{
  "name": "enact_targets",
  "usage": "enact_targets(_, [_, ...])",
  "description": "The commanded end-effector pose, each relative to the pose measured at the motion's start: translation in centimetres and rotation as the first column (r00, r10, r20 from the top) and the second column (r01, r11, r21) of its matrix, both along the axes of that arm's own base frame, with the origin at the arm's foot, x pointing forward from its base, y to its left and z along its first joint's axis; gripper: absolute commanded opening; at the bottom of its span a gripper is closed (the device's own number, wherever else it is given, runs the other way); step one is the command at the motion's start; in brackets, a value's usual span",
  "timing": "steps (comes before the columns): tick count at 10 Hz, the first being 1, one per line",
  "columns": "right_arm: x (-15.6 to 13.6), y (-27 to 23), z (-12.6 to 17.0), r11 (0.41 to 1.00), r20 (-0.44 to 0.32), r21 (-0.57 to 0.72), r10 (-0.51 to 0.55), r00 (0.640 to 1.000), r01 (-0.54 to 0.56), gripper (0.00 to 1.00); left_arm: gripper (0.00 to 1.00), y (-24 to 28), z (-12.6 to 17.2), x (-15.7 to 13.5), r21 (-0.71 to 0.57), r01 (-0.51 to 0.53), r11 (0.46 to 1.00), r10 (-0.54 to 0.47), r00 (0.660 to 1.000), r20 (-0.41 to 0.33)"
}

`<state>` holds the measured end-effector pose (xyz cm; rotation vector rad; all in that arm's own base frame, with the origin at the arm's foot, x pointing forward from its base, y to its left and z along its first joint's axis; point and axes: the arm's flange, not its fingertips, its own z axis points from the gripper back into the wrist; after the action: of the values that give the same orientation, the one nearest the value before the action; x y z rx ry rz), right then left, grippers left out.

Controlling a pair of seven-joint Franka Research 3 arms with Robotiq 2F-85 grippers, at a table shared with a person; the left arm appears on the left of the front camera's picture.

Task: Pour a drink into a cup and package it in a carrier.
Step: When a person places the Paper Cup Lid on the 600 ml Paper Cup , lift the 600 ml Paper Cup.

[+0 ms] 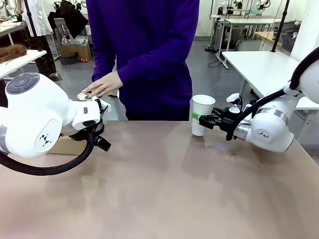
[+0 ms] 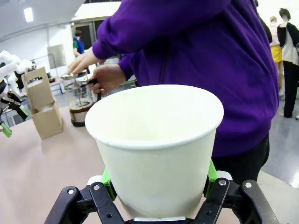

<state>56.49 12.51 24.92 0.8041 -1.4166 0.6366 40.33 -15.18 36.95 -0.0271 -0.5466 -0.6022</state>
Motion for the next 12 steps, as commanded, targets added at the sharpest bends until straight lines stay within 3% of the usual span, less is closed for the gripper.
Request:
enact_targets(1, [0.09,0.1,0.27,1.0,0.008,0.014,-0.004,1.0,0.004,0.8,1.0,0.04,0.01,-0.05,-0.002,0.0,1.0,0.0,1.0,0.0])
enact_targets(12, [0.09,0.1,0.27,1.0,0.008,0.014,-0.004,1.0,0.004,0.8,1.0,0.04,0.01,-0.05,-0.002,0.0,1.0,0.0,1.0,0.0])
